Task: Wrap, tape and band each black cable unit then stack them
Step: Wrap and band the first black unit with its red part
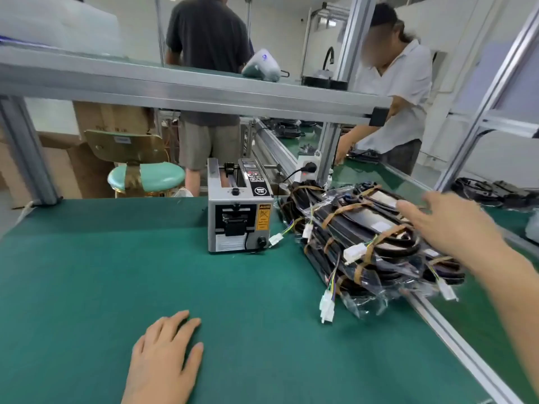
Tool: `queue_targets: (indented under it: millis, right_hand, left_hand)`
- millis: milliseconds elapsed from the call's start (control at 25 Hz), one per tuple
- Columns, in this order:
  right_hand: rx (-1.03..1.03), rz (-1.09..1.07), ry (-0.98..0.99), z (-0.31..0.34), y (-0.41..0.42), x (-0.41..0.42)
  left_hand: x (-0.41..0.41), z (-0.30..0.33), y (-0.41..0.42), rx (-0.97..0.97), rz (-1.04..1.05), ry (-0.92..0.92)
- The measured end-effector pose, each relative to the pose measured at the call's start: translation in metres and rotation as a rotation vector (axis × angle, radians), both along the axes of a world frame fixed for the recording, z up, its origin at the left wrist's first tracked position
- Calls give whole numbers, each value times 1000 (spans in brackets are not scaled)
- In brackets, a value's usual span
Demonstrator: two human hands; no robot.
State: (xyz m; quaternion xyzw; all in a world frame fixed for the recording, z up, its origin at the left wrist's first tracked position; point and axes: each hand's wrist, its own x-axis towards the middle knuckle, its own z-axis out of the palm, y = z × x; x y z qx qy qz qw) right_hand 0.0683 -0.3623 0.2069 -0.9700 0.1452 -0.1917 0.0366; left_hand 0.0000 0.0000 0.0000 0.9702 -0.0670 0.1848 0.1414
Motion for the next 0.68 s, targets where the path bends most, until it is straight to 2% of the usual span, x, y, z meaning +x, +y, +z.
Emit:
queue_targets:
  millis: [80,160,280,360,440,560,680]
  right_hand:
    - [75,-90,325,-5,-7,5]
    - [404,-101,476,-12,-8,9]
    - [971,-72,371,-20,-15,17]
    - [1229,-36,285,-21,-16,15]
    - [1209,-7,266,-19,-10,10]
    - [911,155,146,-2,7,1]
    - [560,385,53,37,39,-19]
  left_hand:
    - [-1,5,1,-20,-6,1]
    - [-1,2,4,-8,32,-18]
    - [-2,7,5,-137,64,100]
    - [-6,5,7,-256,70,207]
    - [-9,9,9,-432,64,201]
    - [-17,21,11,-672,3,67]
    - [-25,48,14,-751,-51,-126]
